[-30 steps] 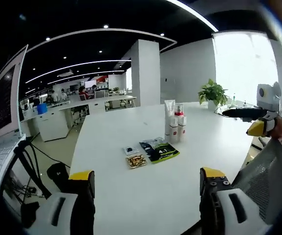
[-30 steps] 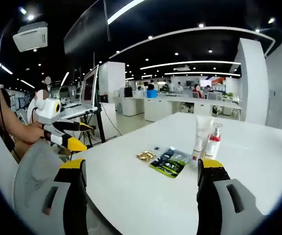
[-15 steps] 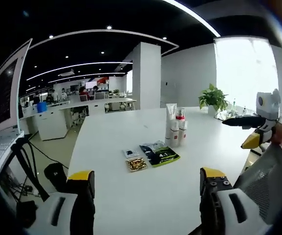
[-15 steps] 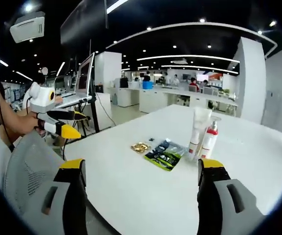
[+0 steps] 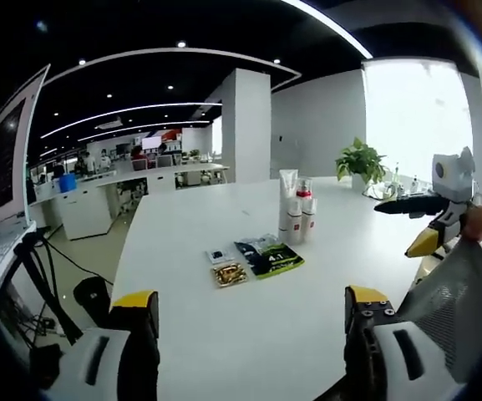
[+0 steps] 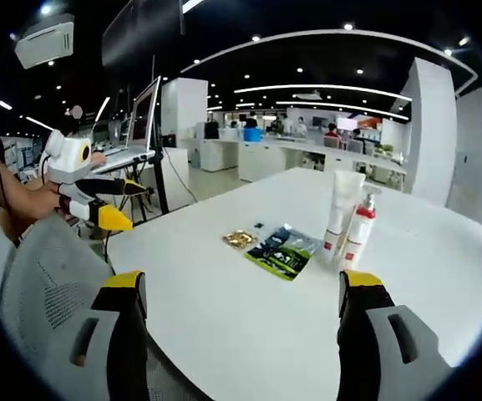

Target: Arrange the skincare products in the storage area until every visible bottle or jar stands upright without overlapping.

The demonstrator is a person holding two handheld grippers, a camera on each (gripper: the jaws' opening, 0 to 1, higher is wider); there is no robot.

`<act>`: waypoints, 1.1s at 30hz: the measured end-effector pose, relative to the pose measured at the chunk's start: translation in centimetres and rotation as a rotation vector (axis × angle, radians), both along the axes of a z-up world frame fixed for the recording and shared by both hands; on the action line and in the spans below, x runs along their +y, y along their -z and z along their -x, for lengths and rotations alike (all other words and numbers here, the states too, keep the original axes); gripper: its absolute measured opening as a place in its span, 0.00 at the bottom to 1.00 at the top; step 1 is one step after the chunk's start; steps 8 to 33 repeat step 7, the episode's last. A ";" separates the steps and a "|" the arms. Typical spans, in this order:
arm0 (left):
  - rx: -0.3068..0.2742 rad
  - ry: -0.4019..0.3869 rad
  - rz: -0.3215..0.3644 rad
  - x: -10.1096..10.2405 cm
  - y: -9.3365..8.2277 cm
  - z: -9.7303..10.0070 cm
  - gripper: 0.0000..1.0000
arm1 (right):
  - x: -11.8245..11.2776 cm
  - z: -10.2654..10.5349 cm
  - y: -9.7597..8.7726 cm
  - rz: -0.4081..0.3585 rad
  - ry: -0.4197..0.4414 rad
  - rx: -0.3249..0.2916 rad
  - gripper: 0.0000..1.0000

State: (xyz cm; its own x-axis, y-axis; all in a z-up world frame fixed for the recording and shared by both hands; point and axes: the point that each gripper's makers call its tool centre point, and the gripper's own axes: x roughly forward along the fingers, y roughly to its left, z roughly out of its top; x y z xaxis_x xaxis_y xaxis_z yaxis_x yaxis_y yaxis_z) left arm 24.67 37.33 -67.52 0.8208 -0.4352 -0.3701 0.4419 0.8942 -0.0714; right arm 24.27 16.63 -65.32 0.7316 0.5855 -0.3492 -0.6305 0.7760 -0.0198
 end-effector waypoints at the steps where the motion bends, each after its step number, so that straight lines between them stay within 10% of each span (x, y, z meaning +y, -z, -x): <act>1: 0.000 0.001 -0.004 0.0 0.1 0.0 0.95 | -0.1 0.0 0.0 0.000 0.003 0.002 0.92; 33: -0.002 -0.006 -0.005 0.2 0.1 -0.1 0.95 | -0.2 -0.1 0.5 0.005 0.009 0.024 0.92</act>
